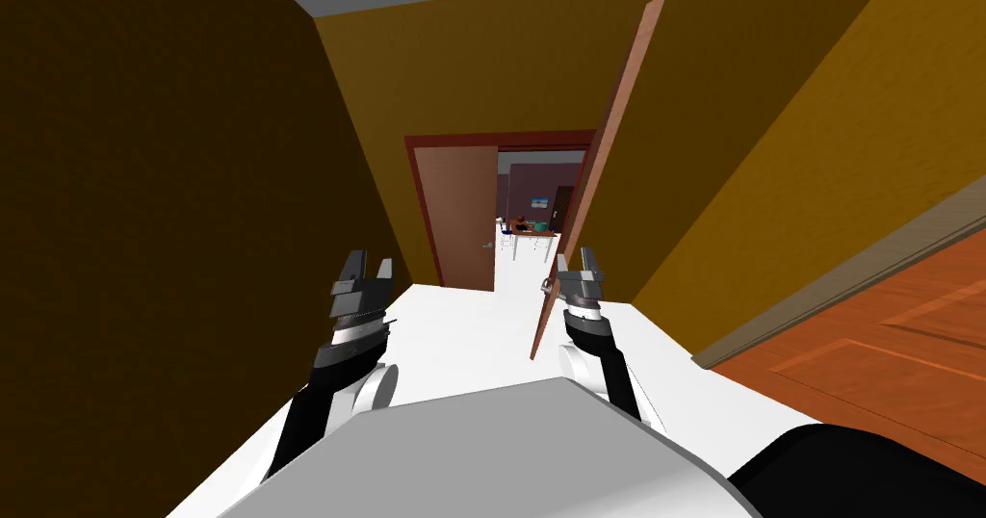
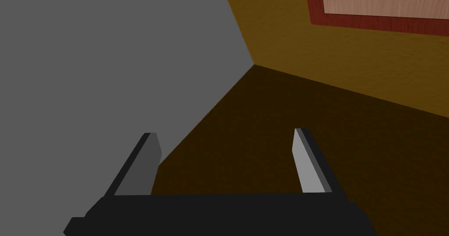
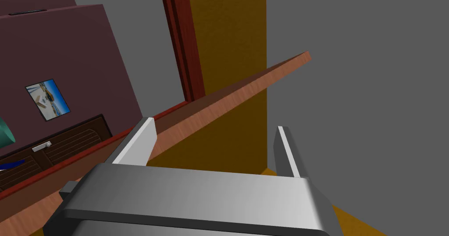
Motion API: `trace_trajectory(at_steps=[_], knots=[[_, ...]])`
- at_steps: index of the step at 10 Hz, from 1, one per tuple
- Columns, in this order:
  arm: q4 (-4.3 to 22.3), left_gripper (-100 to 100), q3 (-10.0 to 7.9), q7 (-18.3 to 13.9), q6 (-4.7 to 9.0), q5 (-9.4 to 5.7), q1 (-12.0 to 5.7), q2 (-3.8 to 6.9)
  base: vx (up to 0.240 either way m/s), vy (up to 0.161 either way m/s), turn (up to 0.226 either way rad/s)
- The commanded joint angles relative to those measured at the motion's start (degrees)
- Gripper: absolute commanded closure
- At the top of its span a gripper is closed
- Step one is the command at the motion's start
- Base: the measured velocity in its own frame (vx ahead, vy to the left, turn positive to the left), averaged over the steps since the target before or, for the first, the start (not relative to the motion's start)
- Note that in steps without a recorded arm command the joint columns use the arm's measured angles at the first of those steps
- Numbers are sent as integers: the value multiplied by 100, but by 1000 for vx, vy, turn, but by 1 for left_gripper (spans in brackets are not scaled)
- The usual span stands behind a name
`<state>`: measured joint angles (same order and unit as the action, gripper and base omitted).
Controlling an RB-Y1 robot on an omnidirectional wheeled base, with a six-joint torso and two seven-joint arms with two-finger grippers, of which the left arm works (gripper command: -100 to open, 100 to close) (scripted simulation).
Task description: Pull the door open
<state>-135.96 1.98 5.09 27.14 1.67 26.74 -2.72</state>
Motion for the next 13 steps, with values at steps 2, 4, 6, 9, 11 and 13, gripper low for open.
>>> trace_trajectory(at_steps=[2,4,6,9,11,13], knots=[[295,-100,27,-11,54,-10,-108,95,64,-43,-47],[589,-100,55,-21,108,-20,-216,176,182,-1,-47],[785,-100,73,-29,144,-27,-288,223,146,-8,-28],[1094,-100,102,-40,201,-37,-401,294,82,-22,-30],[1341,-100,124,-49,246,-45,-491,341,78,-21,-32],[1588,-100,147,-58,291,-53,-581,388,97,-3,-29]])
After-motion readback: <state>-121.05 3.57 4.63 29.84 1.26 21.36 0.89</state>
